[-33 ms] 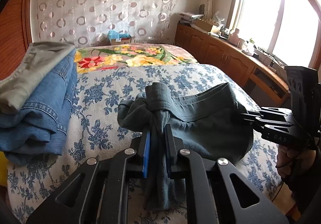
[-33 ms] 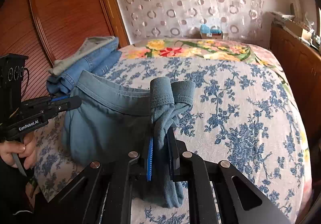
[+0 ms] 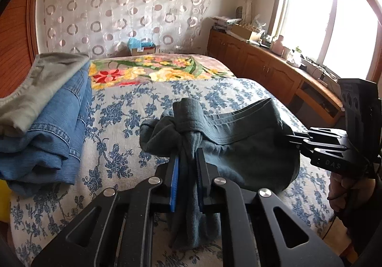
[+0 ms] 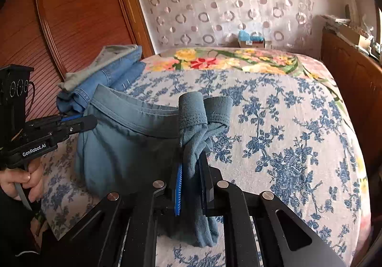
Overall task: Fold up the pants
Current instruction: 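Close both grippers on the waistband of the shorts, then lift the grey-blue shorts by the waistband with both grippers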
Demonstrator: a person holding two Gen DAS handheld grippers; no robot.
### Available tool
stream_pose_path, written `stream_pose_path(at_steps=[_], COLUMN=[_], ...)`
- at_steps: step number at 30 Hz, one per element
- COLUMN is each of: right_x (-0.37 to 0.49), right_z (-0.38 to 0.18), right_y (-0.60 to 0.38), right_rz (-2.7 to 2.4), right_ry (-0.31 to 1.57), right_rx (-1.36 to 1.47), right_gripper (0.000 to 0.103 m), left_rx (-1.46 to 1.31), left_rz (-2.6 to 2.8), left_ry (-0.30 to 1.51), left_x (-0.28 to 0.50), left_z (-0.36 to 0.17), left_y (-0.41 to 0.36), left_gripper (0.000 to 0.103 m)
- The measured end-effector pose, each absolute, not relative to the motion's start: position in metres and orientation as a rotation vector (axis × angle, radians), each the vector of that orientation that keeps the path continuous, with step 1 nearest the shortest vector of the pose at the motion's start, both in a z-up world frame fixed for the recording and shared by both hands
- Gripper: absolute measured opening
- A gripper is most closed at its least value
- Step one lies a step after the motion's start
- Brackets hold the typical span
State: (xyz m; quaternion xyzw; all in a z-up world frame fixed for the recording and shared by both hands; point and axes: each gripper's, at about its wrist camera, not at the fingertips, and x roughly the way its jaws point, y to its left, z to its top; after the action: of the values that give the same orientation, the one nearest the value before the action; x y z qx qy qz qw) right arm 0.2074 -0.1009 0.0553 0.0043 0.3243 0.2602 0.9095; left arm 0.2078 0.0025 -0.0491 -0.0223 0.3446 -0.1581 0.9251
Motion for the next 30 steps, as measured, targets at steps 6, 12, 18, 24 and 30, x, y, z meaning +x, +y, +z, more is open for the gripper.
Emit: stream_pose_path(at_steps=[6, 12, 18, 24, 30], right_x=[0.185, 0.165, 0.143, 0.127, 0.121], right_z=[0.065, 0.074, 0.083, 0.092, 0.101], right_y=[-0.109, -0.115, -0.122, -0.125, -0.123], right_rz=[0.544, 0.547, 0.55, 0.556, 0.564], right_ry=[0.633, 0.599, 0.556, 0.521, 0.487], right_rx=[0.007, 0.004, -0.004, -0.015, -0.036], right_gripper=[0.012, 0.011, 0.011, 0.011, 0.011], left_rx=[-0.045, -0.043, -0.035, -0.025, -0.019], left_rz=[-0.337, -0.339, -0.339, -0.33, -0.313], left_ry=[0.674, 0.634, 0.589, 0.552, 0.518], left_x=[0.19, 0.172, 0.154, 0.14, 0.129], left_z=[-0.036, -0.023, -0.006, 0.008, 0.021], left_y=[0.0, 0.0, 0.002, 0.005, 0.011], left_gripper=[0.014, 0.013, 0.013, 0.013, 0.013])
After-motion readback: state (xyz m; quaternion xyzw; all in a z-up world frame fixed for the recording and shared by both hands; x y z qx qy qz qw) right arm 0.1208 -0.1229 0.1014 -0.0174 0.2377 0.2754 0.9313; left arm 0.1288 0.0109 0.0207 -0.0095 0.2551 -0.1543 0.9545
